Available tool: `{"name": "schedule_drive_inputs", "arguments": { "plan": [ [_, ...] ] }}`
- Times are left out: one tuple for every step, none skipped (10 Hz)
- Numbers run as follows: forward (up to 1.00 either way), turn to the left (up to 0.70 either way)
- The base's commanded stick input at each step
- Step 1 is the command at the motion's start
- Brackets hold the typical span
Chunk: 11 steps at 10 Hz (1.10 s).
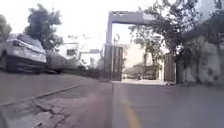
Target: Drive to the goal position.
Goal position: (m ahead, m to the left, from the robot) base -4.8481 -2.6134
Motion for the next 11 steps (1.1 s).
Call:
{"name": "schedule_drive_inputs", "arguments": {
  "plan": [
    [1.00, -0.40],
    [1.00, -0.40],
    [1.00, -0.40],
    [1.00, -0.40],
    [1.00, -0.40],
    [1.00, -0.40],
    [1.00, -0.40],
    [1.00, -0.40],
    [1.00, -0.40],
    [1.00, -0.40],
    [1.00, -0.40]
  ]
}}
